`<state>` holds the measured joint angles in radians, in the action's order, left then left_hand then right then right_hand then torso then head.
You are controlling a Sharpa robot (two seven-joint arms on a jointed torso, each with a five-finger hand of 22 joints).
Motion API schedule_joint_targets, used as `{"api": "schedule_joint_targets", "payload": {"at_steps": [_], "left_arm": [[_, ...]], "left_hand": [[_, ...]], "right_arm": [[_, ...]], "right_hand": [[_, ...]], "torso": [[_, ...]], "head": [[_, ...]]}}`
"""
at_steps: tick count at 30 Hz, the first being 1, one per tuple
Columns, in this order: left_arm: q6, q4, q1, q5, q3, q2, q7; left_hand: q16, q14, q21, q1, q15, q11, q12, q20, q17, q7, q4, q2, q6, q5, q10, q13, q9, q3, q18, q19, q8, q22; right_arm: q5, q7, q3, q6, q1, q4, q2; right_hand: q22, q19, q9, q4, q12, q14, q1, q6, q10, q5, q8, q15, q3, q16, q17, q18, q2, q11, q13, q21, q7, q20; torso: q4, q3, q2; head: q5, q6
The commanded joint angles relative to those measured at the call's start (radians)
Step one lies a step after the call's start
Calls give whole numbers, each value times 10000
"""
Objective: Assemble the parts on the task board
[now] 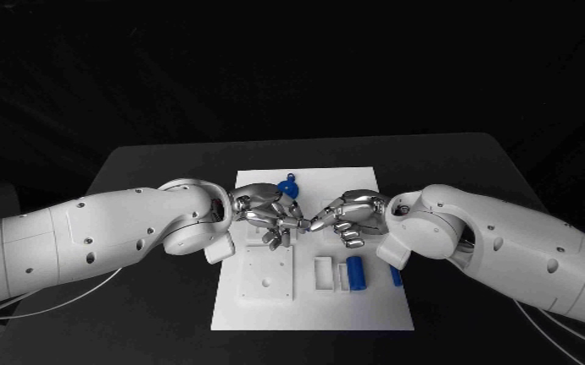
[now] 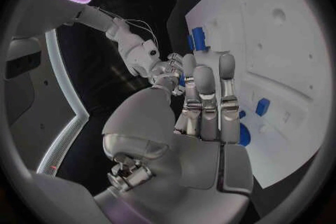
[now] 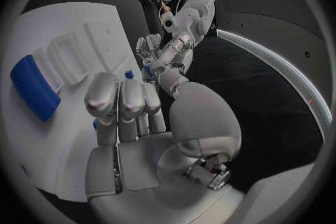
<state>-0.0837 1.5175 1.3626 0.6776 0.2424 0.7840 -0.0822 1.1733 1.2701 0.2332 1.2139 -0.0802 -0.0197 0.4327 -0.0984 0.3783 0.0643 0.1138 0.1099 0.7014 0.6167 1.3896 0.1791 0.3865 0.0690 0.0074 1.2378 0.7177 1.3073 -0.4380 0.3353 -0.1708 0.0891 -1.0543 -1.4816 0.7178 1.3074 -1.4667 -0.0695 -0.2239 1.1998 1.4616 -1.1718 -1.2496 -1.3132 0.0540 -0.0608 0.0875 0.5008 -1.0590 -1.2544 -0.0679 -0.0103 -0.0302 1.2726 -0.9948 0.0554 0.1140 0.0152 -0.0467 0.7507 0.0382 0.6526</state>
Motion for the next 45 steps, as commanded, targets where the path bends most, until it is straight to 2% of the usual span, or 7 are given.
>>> {"api": "schedule_joint_targets", "payload": {"at_steps": [1,8,15,29,34,40,45], "left_arm": [[-179,49,-3,-213,-10,-53,-140],[-282,50,-3,-267,-10,-68,-151],[-403,52,-2,-329,-10,-103,-165],[-405,22,-1,-717,-10,-156,-337],[-296,14,-1,-883,-10,-173,-407],[-157,8,0,-1008,-10,-190,-457],[-17,6,0,-1162,-9,-197,-462]], "left_hand": [[63,-50,29,-86,16,1,-70,-3,14,-1,-79,54,-81,159,-85,-23,-24,80,25,-98,-16,209],[127,-70,98,-159,32,28,-136,15,44,45,-316,145,-88,472,-111,-69,-101,399,53,-147,-105,214],[239,-100,279,-255,31,26,-255,16,84,45,-990,361,195,428,-10,-149,-224,700,75,-248,-363,219],[402,-53,701,27,-65,-59,-1282,-72,112,-145,-1424,521,2278,-387,810,-520,-844,851,24,-422,-2569,217],[433,-44,776,118,-98,-87,-1383,-108,120,-217,-1530,566,2686,-637,881,-526,-841,812,-6,-435,-2949,219],[486,-41,933,144,-130,-112,-1506,-144,138,-290,-1752,587,3030,-679,1017,-535,-115,765,-28,-484,-3149,222],[514,-32,1033,130,-147,-149,-1503,-162,147,-320,-1906,549,3124,-550,1130,-522,400,785,-29,-498,-3148,229]], "right_arm": [[-3,-31,11,450,5,-59,-65],[-15,-4,21,436,9,-46,-84],[-18,-22,23,329,15,-33,-114],[-11,41,33,210,16,-23,-157],[-3,66,40,135,16,-25,-166],[42,61,47,-9,16,-29,-171],[122,34,53,-132,16,-28,-166]], "right_hand": [[1226,-91,-19,-9,46,-66,-22,-61,77,0,-35,6,-27,19,9,69,-111,0,6,27,-18,-48],[1226,-88,-22,-11,54,-69,-25,-55,80,-5,-35,5,-21,21,10,68,-119,4,16,24,-14,-49],[1224,-85,-23,-9,41,-73,-24,-45,92,-7,-34,4,-14,29,15,66,-129,4,7,29,-12,-50],[1219,-79,-27,11,6,-71,9,-33,116,14,-33,3,7,19,9,56,-121,5,-21,38,-12,-52],[1220,-79,-26,63,-69,-84,41,-8,152,72,-34,-1,72,53,31,38,-77,3,-92,31,-12,-60],[1211,-69,-22,124,-142,-90,76,21,204,258,-31,-6,87,77,46,26,-20,11,-161,67,-1,-67],[1179,-36,11,249,-345,-133,142,249,371,882,-25,-28,-166,176,102,-16,76,47,-330,206,52,-83]], "torso": [[1,0,-1],[3,0,2],[-2,-1,-2],[10,-2,-1],[2,-7,-2],[6,-7,-1],[2,-10,-3]], "head": [[4,17],[11,38],[-5,77],[-23,153],[-35,167],[-51,175],[-44,180]]}}
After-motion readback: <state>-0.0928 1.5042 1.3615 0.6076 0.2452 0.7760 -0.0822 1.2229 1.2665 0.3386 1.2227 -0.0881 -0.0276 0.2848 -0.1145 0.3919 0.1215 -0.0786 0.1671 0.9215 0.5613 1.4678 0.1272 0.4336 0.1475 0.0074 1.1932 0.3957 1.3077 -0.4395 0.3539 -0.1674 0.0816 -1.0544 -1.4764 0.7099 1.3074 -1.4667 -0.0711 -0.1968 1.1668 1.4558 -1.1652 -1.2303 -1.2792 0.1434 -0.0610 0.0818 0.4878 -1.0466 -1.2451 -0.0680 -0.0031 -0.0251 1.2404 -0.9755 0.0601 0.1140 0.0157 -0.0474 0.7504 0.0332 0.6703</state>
